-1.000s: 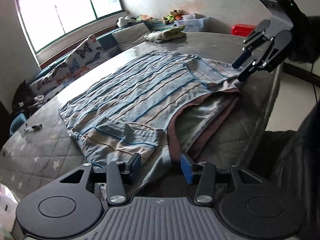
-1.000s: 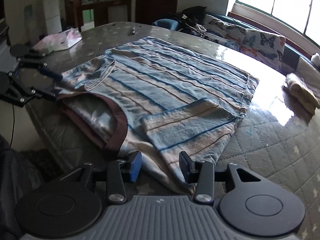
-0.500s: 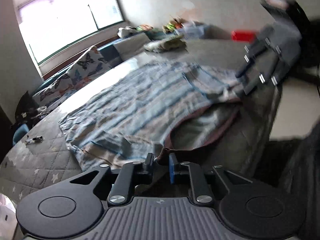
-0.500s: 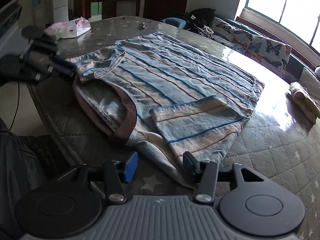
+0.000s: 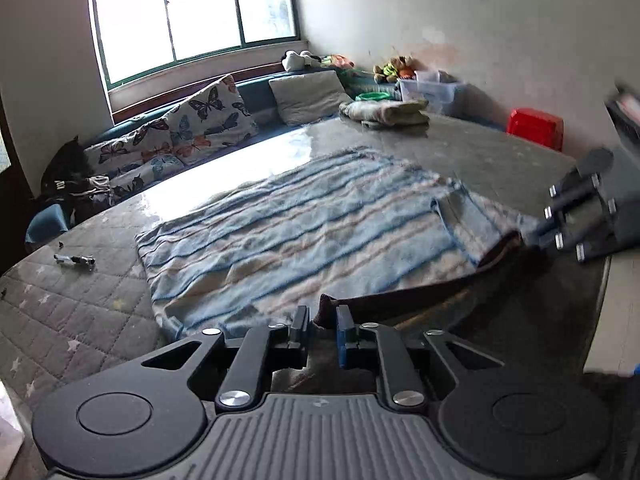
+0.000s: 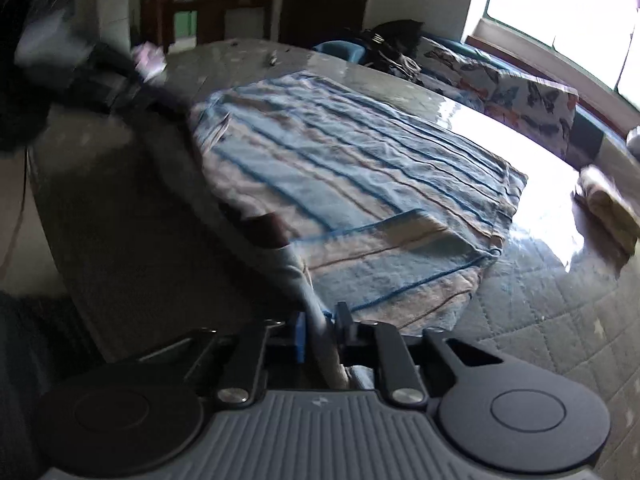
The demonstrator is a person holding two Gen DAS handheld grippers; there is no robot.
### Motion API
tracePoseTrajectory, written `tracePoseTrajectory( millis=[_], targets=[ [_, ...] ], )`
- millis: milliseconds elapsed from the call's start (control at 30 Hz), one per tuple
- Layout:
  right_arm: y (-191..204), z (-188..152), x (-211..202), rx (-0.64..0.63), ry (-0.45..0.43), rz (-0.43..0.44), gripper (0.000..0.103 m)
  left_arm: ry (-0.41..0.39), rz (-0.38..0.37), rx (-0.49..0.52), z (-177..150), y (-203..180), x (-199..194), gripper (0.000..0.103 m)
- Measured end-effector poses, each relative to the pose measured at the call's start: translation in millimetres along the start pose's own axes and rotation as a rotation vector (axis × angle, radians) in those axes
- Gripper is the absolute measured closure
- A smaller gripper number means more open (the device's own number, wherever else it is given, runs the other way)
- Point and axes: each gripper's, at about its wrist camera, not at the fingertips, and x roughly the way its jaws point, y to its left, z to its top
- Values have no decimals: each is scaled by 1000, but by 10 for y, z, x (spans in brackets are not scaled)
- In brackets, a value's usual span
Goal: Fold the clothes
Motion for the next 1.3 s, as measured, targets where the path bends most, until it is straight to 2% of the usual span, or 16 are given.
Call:
tracePoseTrajectory(
  millis=[167,333,500,567,600,633,700,933,1100,1300],
  targets=[
    [-117,163,-29,38,-23,14,95,33,42,66,-257,-138,-121,82],
    [-206,344,-60,50,-51,15,95,33,87,94,-428,-212,-243,60],
    [-251,439,-116,66,-77,19,95,60,126,143,-520,-240,-172,59],
    [-234,407,-161,76,-85,23,95,72,142,161,-562,-218,-114,66],
    [-226,391,-183,81,-89,25,95,76,153,167,-581,-199,-89,81],
    [-217,375,-205,86,-93,27,96,70,155,162,-575,-179,-98,90],
    [-200,342,-249,95,-100,31,97,54,157,151,-554,-138,-129,94],
    [-141,228,-404,129,-128,45,98,-50,149,119,-396,-107,-642,96],
    [-15,211,-722,123,-164,77,98,-99,163,98,-340,-128,-1055,96],
    [-110,489,-709,95,-195,67,98,-155,231,77,-75,96,-919,96]
  ],
)
